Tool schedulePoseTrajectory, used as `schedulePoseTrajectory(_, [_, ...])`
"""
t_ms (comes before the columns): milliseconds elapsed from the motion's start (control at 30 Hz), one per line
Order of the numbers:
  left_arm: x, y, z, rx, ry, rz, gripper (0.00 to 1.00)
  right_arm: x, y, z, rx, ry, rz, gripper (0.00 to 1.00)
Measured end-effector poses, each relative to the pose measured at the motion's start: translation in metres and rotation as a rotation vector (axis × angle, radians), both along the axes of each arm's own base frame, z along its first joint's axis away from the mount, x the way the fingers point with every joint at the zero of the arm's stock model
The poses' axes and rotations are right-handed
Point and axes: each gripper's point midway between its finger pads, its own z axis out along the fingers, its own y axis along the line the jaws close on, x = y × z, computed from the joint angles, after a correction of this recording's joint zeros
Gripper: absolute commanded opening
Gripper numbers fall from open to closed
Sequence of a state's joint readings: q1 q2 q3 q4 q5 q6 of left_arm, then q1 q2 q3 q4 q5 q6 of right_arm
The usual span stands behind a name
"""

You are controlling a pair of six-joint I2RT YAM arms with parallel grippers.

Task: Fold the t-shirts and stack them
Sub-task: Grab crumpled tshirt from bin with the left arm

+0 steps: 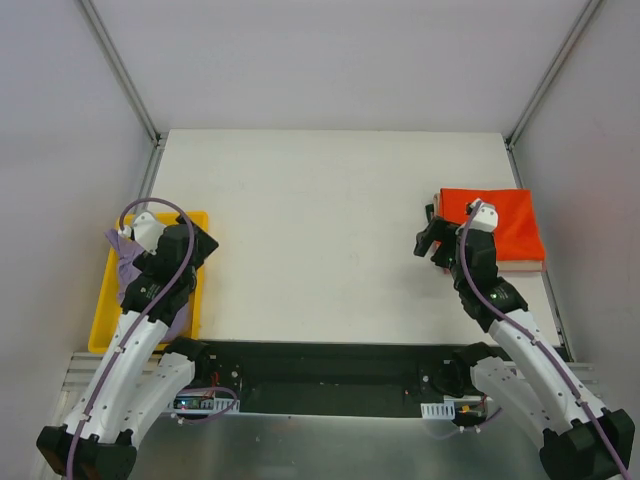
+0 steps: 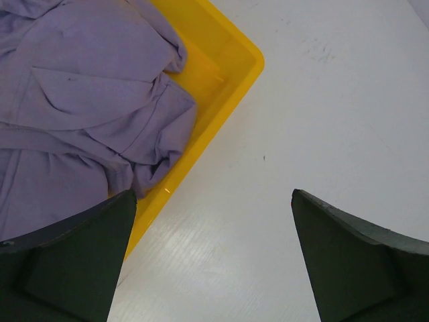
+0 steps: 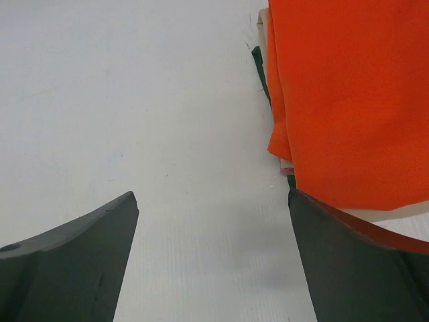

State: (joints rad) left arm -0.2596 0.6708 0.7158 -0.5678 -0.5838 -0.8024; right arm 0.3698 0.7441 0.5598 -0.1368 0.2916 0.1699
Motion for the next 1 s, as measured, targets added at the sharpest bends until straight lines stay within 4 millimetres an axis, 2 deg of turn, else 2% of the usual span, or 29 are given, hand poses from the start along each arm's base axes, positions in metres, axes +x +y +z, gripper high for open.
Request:
schedulePoseTrajectory(167, [0.000, 0.003, -0.005, 0.010, 0.030, 0.011, 0.99, 0.000, -0.005, 0.004, -0.010, -0.016, -0.021, 0.96])
schedulePoseTrajectory(267, [0.002, 0.016, -0.012, 0.007, 0.071, 0.077, 0.99, -0.002, -0.010, 0.008, -0.008, -0.043, -0.043, 0.96])
schedulePoseTrajectory(433, [0.001, 0.054, -0.043, -0.027, 0.202, 0.244, 0.99, -0.008, -0.015, 0.000, -0.008, -0.061, -0.059, 0.96])
schedulePoseTrajectory(567, [-0.005, 0.075, -0.062, -0.036, 0.277, 0.339, 0.99, -0.009, -0.017, -0.003, -0.016, -0.063, -0.058, 0.96])
schedulePoseTrajectory(833, [-0.007, 0.088, -0.121, -0.118, 0.449, 0.394, 0.95, -0.006, -0.012, -0.012, -0.040, -0.032, -0.027, 0.96])
schedulePoseTrajectory(867, [-0.007, 0.089, -0.127, -0.129, 0.469, 0.397, 0.92, -0.006, -0.011, -0.014, -0.045, -0.023, -0.023, 0.96])
schedulePoseTrajectory(967, [-0.009, 0.090, -0.145, -0.153, 0.525, 0.406, 0.64, -0.005, -0.011, -0.019, -0.057, -0.005, -0.017, 0.96])
schedulePoseTrajectory(1000, [-0.008, 0.089, -0.151, -0.167, 0.541, 0.402, 0.38, -0.005, -0.011, -0.020, -0.061, -0.001, -0.015, 0.96])
